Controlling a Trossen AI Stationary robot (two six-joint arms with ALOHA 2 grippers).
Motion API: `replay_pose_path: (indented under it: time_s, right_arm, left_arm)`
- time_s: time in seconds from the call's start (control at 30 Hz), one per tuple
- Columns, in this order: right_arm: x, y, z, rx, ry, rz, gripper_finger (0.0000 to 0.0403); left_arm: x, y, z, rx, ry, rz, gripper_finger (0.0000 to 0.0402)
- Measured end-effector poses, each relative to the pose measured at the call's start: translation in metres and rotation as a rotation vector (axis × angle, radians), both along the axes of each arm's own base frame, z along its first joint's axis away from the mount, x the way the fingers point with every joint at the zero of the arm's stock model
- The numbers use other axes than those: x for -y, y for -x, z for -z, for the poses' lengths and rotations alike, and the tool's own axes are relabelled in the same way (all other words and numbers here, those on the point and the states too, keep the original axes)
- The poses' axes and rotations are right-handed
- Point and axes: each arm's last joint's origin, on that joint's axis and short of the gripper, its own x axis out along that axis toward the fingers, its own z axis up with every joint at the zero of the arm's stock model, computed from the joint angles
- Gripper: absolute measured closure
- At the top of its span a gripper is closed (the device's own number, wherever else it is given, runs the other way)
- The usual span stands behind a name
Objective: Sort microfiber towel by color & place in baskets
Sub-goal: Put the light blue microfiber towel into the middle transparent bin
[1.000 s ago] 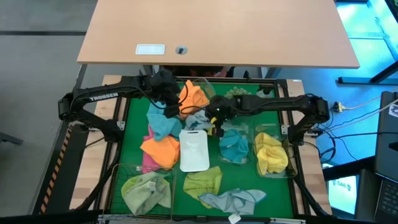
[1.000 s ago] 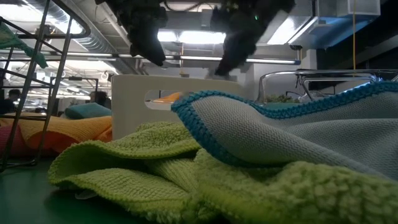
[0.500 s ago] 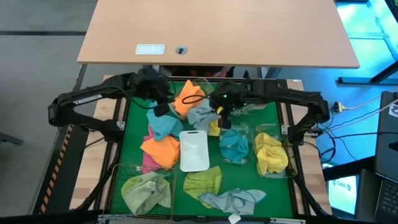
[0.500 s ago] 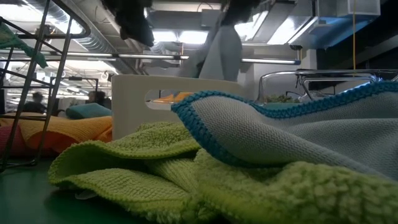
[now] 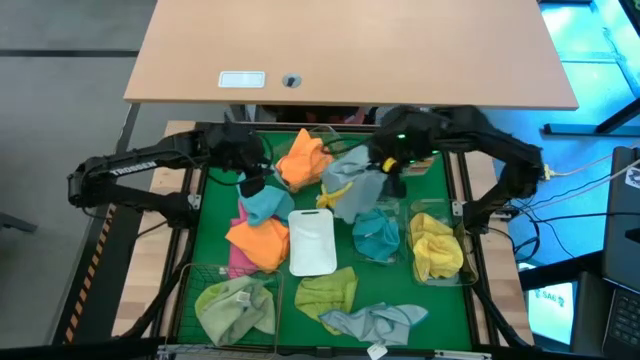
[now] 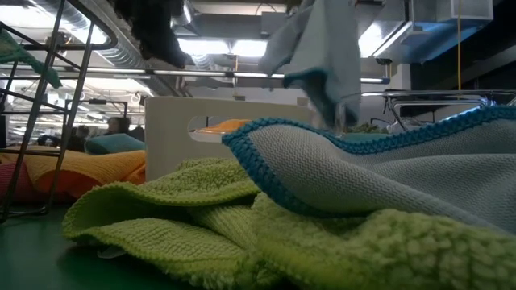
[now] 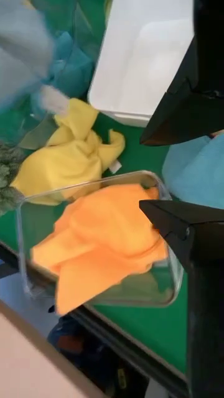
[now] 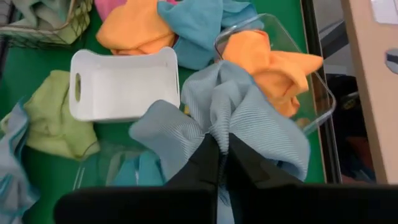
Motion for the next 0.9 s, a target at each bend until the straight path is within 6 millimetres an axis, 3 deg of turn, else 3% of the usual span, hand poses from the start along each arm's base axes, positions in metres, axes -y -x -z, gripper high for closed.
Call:
replay_pose_path:
  time_s: [0.23,0.4,0.67,0.9]
  right_arm:
    - [-0.004,0.05,-0.021,0.024,-0.045,0.096,0.0397]
    - [-0.006,0.072,-0.027,0.025,-0.098,0.168,0.0392]
    - [-0.01,0.073,-0.024,0.012,-0.094,0.182,0.0397]
    - [-0.033,0.075,0.016,-0.11,-0.131,0.193,0.0392]
  left_arm:
    - [0.013,0.013,0.028,0.062,0.059,-0.025,0.0257]
    - [0.019,0.02,0.038,0.102,0.071,-0.022,0.0257]
    - [0.025,0.022,0.042,0.127,0.067,0.007,0.0257]
    - [0.029,0.021,0.042,0.126,0.066,0.032,0.0257]
